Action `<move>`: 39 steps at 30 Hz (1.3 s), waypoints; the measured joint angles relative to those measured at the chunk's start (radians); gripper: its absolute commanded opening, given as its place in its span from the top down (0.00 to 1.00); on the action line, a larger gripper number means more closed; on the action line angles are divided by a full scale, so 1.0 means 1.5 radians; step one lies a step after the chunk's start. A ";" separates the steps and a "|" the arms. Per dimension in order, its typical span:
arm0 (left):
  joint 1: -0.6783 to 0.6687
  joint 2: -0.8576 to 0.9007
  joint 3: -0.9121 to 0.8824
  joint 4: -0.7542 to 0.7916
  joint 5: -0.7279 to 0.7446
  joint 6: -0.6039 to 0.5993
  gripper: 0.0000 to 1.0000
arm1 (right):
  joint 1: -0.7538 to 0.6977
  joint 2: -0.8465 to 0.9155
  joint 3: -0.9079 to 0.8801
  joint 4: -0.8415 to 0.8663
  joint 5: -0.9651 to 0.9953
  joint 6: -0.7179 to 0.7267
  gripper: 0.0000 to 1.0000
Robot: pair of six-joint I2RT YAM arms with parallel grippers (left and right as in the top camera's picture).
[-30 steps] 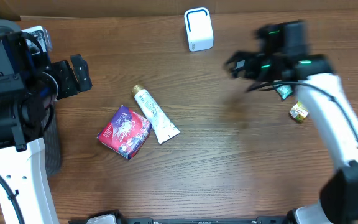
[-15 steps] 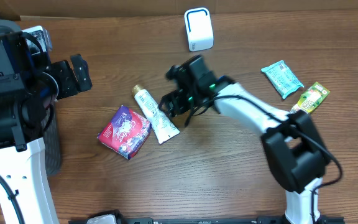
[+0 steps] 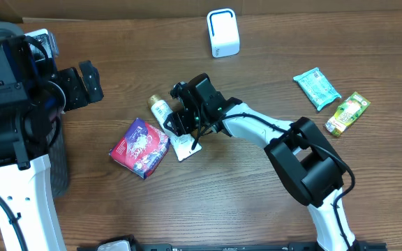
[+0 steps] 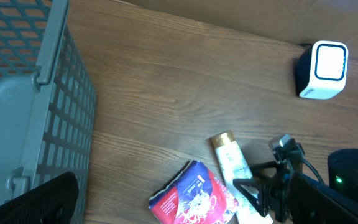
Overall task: Scan the item barcode
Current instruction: 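Move the right gripper to the white lotion tube and grasp it, then lift the lotion tube and hold it against the white scanner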
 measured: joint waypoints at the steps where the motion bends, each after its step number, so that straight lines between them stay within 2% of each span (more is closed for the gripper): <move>1: 0.000 0.000 0.000 0.000 0.000 0.000 0.00 | 0.000 0.005 0.000 -0.003 0.000 0.004 0.43; 6: 0.000 0.000 0.000 0.000 0.000 0.000 0.00 | -0.001 0.007 0.006 -0.032 -0.003 0.025 0.57; 9: 0.000 0.000 0.000 0.000 0.000 0.000 0.00 | -0.004 0.007 0.009 -0.051 -0.006 0.032 0.82; 10: 0.000 0.000 0.000 0.000 0.000 0.000 0.00 | -0.007 0.007 0.010 -0.053 -0.016 0.035 0.94; 11: 0.000 0.000 0.000 0.000 0.000 0.000 0.00 | -0.011 0.005 0.012 -0.056 -0.025 0.036 0.96; 23: 0.000 0.000 0.000 0.000 0.000 0.000 0.01 | -0.124 -0.036 0.009 -0.098 -0.158 0.044 0.96; 27: 0.000 0.000 0.000 0.000 0.000 0.000 0.00 | -0.173 -0.122 0.003 -0.121 -0.204 0.045 0.96; 32: 0.000 0.000 0.000 0.000 0.000 0.000 0.00 | -0.221 -0.287 0.003 -0.140 -0.217 0.027 0.96; 35: 0.000 0.000 0.000 0.000 0.000 0.000 0.00 | -0.224 -0.368 0.004 -0.161 -0.207 0.017 0.96; 39: 0.000 0.000 0.000 0.000 0.000 0.000 0.00 | -0.219 -0.421 0.005 -0.182 -0.204 0.002 0.96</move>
